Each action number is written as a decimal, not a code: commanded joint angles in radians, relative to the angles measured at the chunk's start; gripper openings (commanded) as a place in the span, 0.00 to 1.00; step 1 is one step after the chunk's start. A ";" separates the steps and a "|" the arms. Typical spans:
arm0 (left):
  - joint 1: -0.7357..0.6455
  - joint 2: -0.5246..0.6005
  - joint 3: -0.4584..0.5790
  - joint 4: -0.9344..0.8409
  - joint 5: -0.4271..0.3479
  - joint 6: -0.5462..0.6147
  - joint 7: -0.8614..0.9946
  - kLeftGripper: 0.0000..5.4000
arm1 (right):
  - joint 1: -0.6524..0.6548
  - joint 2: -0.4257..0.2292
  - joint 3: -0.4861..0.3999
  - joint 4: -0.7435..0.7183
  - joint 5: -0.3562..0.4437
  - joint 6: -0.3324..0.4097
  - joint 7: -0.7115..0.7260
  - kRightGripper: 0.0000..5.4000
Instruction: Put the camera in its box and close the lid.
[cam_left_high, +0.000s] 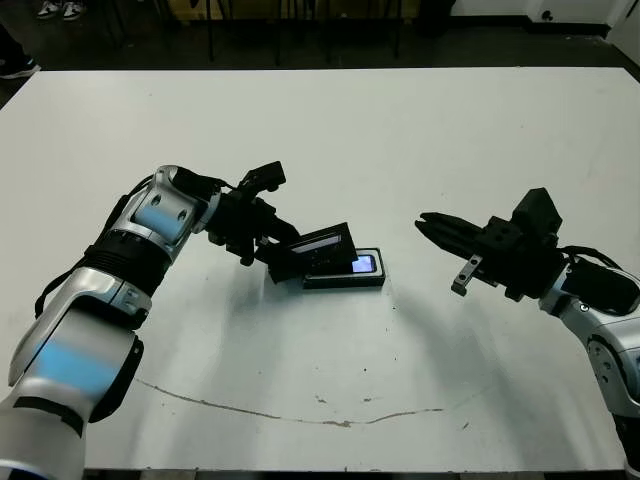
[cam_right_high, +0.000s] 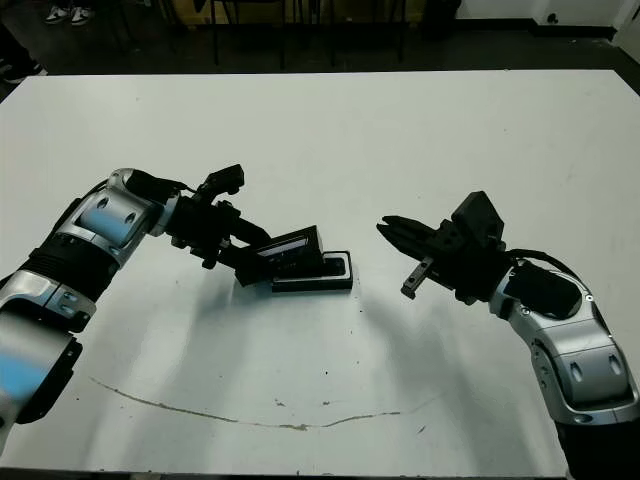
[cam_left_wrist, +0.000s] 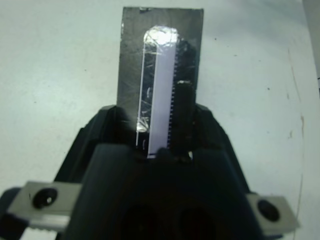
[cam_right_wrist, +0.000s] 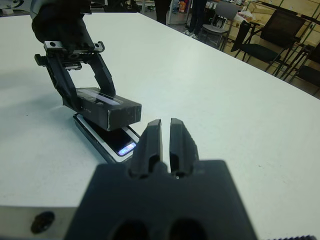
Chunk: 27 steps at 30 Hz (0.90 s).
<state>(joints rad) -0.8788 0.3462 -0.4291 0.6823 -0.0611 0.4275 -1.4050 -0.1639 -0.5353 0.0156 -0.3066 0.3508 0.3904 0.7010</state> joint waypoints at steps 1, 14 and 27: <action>0.060 -0.017 -0.040 0.046 0.030 0.021 -0.023 0.47 | 0.012 -0.004 0.004 0.008 -0.007 -0.003 0.007 0.00; 0.100 0.001 -0.034 -0.035 0.019 0.019 -0.034 0.47 | 0.014 -0.006 0.008 0.004 -0.015 -0.005 0.000 0.00; 0.151 0.020 -0.026 -0.113 0.010 0.026 -0.018 0.47 | 0.013 -0.002 0.010 0.006 -0.018 -0.008 0.005 0.00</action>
<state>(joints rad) -0.8051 0.3704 -0.4179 0.5417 -0.0621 0.4279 -1.4041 -0.1639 -0.5357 0.0185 -0.3065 0.3384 0.3823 0.7003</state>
